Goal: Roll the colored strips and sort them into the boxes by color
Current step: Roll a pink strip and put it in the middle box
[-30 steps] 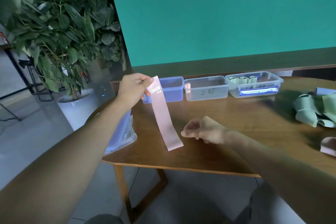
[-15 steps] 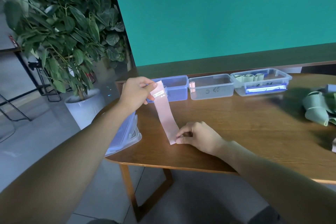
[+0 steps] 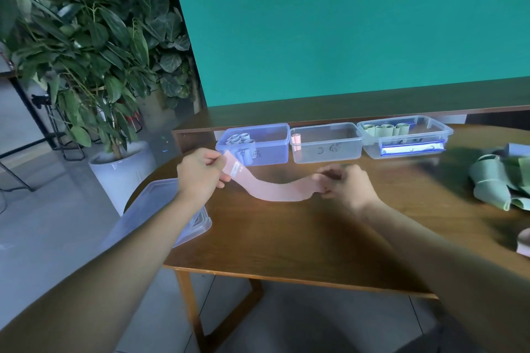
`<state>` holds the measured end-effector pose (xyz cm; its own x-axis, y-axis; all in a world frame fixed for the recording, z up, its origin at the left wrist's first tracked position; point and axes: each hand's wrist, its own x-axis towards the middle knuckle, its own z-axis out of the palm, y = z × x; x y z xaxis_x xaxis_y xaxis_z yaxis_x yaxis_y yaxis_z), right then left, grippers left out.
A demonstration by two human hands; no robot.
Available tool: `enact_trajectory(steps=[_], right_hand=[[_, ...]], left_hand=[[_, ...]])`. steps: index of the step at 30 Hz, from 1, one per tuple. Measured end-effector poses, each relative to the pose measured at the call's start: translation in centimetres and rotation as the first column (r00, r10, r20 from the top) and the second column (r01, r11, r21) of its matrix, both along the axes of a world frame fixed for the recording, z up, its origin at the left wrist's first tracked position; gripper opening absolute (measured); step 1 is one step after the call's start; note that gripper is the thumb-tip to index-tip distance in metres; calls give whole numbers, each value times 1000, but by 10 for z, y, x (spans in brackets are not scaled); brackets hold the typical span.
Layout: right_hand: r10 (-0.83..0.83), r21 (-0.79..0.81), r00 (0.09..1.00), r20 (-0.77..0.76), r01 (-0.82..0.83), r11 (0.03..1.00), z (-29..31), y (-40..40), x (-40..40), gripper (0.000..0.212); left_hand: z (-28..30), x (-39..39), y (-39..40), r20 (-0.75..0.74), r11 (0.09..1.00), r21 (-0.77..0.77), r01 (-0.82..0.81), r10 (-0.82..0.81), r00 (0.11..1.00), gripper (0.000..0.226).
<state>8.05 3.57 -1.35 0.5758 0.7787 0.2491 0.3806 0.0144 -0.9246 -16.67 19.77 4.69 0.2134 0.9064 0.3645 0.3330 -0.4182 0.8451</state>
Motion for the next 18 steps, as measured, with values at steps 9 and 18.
enact_trajectory(steps=[9, 18], right_hand=[[-114, 146, 944, -311, 166, 975, 14, 5, 42, 38], [170, 305, 827, -536, 2, 952, 20, 25, 38, 29]], left_hand=[[-40, -6, -55, -4, 994, 59, 86, -86, 996, 19], [-58, -1, -130, 112, 965, -47, 258, -251, 961, 22]])
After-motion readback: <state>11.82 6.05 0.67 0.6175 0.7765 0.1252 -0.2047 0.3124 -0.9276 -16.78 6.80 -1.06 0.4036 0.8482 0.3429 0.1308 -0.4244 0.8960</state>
